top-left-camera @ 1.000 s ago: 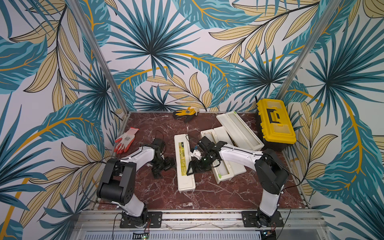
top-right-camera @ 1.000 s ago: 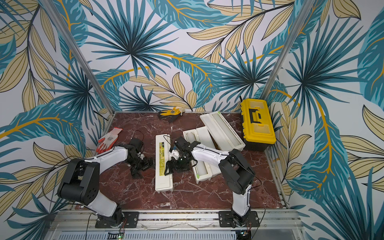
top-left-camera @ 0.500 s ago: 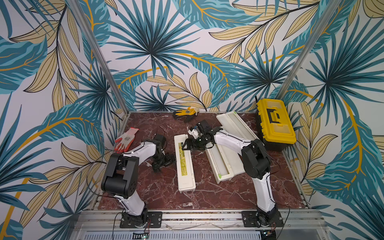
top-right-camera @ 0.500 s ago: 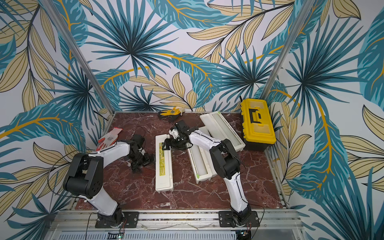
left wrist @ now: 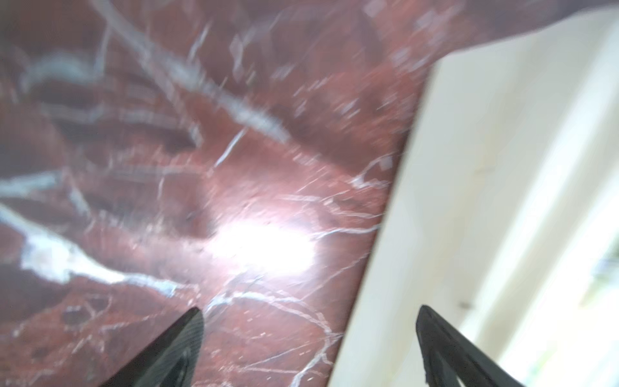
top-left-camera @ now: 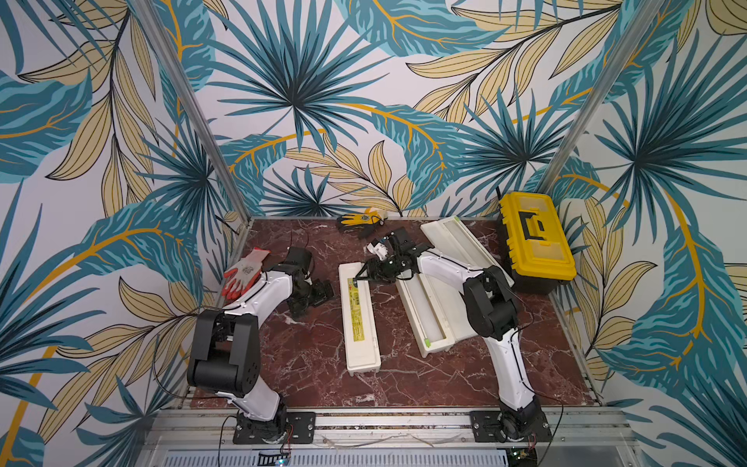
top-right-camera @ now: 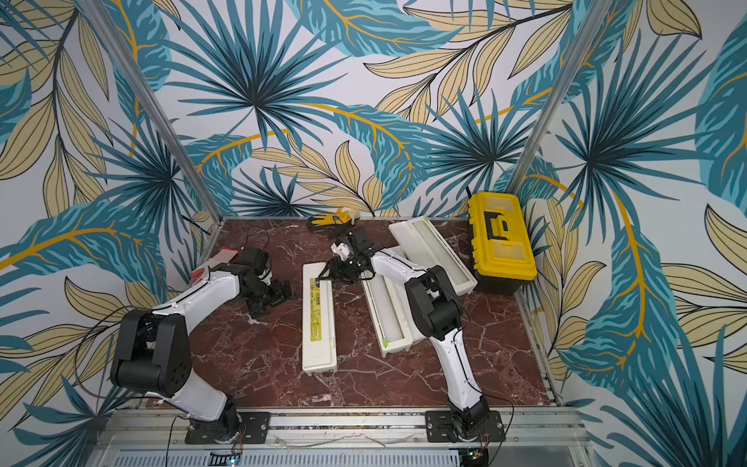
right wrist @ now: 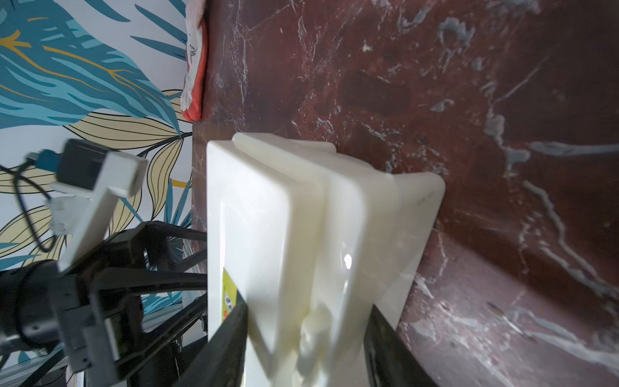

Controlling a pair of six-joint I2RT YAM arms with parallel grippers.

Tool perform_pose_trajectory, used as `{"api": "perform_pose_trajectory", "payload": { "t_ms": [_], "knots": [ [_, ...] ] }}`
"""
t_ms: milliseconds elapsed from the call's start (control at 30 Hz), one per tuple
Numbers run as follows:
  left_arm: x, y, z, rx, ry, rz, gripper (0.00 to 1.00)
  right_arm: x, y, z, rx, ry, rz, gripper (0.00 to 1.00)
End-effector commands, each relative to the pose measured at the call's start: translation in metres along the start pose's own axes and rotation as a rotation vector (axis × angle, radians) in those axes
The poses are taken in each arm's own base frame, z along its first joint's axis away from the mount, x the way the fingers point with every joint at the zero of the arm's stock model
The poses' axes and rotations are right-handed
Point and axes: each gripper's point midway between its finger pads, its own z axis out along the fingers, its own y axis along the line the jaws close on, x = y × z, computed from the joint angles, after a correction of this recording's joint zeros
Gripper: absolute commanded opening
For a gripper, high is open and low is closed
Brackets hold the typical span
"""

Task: Put plastic wrap rolls into dispensers
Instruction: Close the lid on the plastic wrap cutting box.

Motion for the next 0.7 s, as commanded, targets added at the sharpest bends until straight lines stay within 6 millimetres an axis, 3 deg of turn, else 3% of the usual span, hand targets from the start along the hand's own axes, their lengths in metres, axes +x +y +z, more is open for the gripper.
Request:
{"api": "perform_pose_trajectory", "payload": {
  "t_ms": [0,133,233,400,533,667],
  "knots": [
    [-0.026,-0.046,-0.024,0.196,-0.087,0.096,0.99,0.062,-0.071,0.030,0.178,0.183,0.161,0.50],
    [-0.030,-0.076,-0.019,0.368,-0.063,0.123,1.00,0.055,-0.060,0.021,0.168,0.160,0.122,0.52],
    [-0.031,-0.084,-0.003,0.439,-0.029,0.122,1.00,0.046,-0.048,0.013,0.161,0.133,0.087,0.53],
    [-0.026,-0.069,0.031,0.400,0.033,0.092,1.00,0.047,-0.045,0.008,0.179,0.141,0.089,0.54],
    [-0.018,-0.041,0.055,0.331,0.060,0.033,0.96,0.049,-0.042,-0.003,0.222,0.131,0.061,0.55],
    [-0.015,-0.032,0.059,0.328,0.073,-0.011,0.91,0.040,-0.033,-0.026,0.323,0.063,0.011,0.67]
  ]
}}
